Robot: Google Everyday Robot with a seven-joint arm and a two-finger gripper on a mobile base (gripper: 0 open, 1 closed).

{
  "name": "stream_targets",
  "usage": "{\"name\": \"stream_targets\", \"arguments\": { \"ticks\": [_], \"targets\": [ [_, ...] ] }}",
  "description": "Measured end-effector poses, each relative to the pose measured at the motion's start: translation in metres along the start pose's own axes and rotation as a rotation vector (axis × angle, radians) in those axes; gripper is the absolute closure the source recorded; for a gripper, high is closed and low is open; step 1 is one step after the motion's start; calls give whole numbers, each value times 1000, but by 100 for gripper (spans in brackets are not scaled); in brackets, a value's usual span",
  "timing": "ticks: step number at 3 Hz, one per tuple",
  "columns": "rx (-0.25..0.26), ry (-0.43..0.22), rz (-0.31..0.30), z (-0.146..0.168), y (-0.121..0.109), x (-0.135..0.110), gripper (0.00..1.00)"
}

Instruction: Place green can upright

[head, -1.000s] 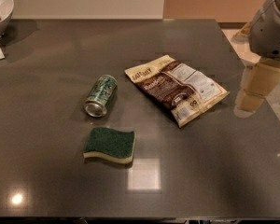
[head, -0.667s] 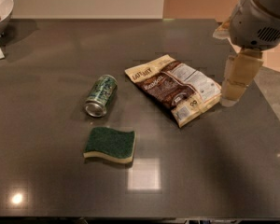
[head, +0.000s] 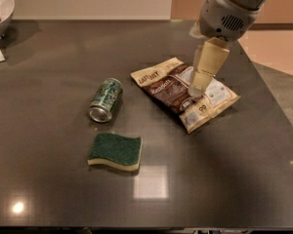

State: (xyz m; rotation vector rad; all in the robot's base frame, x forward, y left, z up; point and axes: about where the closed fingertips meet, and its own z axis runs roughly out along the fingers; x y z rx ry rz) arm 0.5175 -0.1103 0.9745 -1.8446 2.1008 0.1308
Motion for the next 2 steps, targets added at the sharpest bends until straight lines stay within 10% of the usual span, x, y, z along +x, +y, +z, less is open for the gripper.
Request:
{"name": "stream_targets", "arguments": {
  "ticks": [2],
  "targets": [
    [-12,-33,159,31,1,-64,0]
  ]
}}
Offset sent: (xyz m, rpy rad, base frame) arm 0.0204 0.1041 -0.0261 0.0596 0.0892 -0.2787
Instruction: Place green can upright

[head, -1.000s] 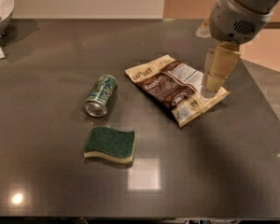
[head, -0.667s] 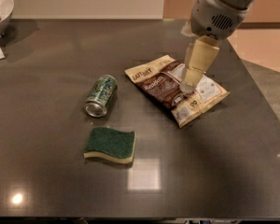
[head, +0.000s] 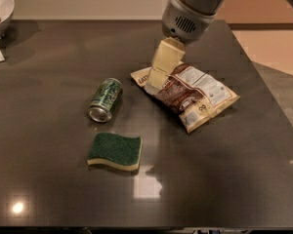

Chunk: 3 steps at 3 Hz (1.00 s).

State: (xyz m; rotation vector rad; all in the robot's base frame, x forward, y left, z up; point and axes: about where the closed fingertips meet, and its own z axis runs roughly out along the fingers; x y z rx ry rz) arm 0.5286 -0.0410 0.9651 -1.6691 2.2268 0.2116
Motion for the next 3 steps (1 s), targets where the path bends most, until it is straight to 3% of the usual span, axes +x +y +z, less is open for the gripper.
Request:
{"name": "stream_targets", "arguments": {
  "ticks": [3],
  "targets": [
    [62,44,276,48,-12,-49,0]
  ]
}}
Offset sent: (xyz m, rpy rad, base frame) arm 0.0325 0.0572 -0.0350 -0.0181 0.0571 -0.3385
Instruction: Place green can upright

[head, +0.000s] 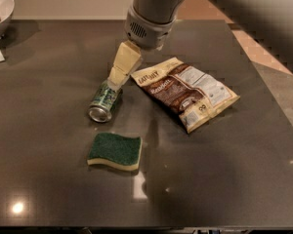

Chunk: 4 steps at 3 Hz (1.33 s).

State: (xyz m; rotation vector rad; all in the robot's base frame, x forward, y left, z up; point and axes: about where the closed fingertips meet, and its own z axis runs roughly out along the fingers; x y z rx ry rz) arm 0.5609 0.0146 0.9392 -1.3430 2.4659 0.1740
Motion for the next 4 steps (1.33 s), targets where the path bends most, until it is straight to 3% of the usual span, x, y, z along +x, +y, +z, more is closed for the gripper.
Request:
{"name": "stream_targets", "arguments": {
  "ticks": [1,2,4],
  "targets": [
    [0,3,5,1,0,-1,0],
    [-11,25,87,9,-6,-14,0],
    [-31,99,349,41,-11,-50,0]
  ]
}}
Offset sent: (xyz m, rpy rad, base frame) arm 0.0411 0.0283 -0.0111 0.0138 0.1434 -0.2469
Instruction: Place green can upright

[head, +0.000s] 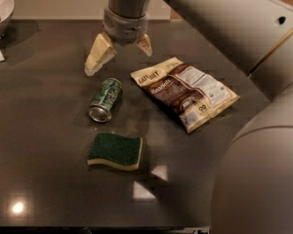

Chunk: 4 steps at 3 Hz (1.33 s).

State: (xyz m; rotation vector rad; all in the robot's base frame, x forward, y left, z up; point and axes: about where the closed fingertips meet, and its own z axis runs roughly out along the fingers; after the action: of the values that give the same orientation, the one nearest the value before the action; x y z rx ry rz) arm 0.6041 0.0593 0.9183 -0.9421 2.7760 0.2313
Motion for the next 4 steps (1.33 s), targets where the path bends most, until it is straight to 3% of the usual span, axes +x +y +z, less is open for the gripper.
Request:
{"name": "stream_targets", "arguments": {
  "ticks": [2,4],
  "targets": [
    [82,63,237,27,23,-1,0],
    [122,117,370,54,41,10,0]
  ]
}}
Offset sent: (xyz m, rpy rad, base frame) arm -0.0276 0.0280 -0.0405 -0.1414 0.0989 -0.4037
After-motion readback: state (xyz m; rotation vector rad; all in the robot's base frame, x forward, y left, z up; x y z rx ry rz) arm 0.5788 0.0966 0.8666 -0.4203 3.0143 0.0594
